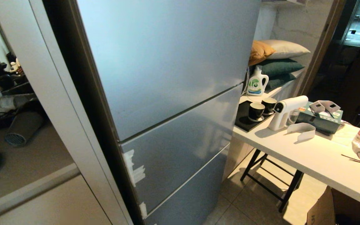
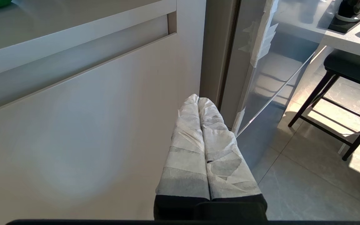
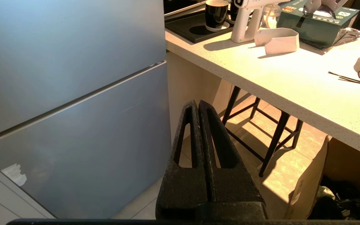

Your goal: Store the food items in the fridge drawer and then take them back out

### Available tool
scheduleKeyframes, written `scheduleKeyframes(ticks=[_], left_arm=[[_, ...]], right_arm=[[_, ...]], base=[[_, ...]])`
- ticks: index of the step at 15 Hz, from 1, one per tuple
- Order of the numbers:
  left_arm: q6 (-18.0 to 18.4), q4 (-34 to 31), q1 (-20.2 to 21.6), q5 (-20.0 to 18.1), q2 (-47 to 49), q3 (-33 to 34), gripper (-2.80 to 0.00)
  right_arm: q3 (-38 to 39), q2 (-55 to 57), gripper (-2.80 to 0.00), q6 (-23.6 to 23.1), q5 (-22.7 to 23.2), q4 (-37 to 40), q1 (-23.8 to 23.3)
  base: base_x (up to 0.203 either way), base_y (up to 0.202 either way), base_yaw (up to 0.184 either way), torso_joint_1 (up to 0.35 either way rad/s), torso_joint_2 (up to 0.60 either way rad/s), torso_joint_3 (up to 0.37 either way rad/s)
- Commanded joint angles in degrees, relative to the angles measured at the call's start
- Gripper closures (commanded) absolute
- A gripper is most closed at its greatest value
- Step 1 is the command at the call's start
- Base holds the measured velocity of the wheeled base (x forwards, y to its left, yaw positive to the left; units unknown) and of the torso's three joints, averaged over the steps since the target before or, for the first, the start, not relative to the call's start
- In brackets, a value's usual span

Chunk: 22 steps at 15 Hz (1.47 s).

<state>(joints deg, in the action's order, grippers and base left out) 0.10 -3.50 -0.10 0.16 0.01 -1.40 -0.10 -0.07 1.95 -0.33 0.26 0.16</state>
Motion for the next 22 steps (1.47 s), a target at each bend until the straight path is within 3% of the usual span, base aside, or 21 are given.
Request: scheduleKeyframes(ticks=[1,22], left_arm=[[0.0,0.0,0.0,0.0,0.0,0.0,0.00],[0.0,0.0,0.0,0.0,0.0,0.0,0.00]], right_arm=[[0.0,0.1,0.00,0.0,0.0,0.0,0.0],[0.0,0.1,0.00,0.1,0.0,0.0,0.0]], base=[[0.000,0.000,0.000,0.000,0.00,0.000],[0.000,0.000,0.000,-0.018,0.04,0.022]])
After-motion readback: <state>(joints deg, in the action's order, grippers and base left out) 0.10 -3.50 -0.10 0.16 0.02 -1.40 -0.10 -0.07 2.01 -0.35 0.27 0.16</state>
